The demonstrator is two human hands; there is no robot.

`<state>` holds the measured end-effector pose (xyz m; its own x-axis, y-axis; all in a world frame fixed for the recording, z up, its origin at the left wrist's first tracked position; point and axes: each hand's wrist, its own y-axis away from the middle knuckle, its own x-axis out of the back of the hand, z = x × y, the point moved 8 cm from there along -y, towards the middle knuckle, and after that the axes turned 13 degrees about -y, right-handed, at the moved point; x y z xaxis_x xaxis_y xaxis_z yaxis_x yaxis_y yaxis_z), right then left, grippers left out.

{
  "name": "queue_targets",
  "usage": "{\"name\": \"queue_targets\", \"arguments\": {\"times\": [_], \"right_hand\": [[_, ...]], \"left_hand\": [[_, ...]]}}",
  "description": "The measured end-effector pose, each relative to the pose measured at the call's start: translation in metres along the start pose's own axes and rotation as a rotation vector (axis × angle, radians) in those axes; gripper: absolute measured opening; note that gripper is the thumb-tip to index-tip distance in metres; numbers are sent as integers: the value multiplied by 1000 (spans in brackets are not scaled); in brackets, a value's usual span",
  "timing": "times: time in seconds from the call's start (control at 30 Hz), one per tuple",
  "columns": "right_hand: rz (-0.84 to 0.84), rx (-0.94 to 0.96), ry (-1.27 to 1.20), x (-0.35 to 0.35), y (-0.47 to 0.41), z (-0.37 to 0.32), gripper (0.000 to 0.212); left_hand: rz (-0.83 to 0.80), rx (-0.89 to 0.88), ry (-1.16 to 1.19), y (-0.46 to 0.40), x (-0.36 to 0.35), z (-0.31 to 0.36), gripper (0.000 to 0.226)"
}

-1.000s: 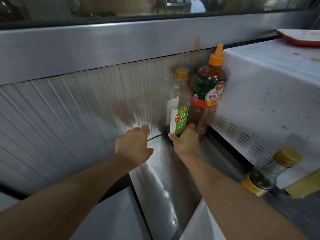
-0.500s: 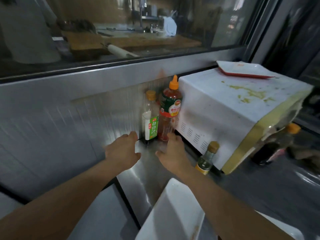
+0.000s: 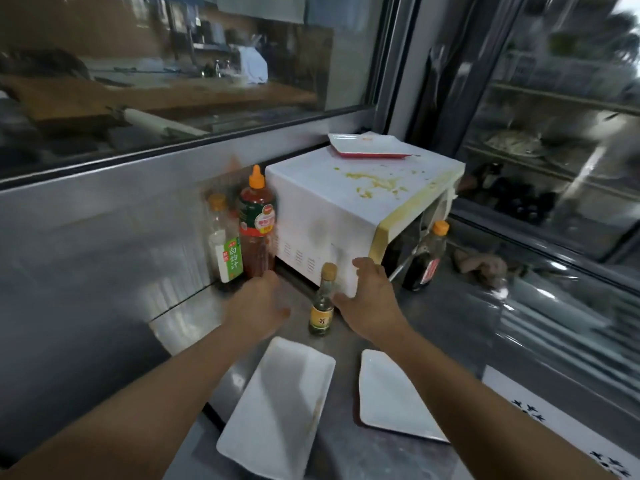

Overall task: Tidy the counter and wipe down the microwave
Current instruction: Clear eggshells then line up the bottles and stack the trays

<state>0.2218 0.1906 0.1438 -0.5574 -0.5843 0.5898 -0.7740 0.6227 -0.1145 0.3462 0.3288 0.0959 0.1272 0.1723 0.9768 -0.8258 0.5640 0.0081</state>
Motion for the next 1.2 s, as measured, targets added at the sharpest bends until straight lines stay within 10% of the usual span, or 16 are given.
{"name": "queue_targets", "arguments": {"times": [1.2], "right_hand": [[247, -77, -47, 131, -170, 221, 67]], "left_hand": [[248, 397, 200, -58, -55, 74, 15]]}}
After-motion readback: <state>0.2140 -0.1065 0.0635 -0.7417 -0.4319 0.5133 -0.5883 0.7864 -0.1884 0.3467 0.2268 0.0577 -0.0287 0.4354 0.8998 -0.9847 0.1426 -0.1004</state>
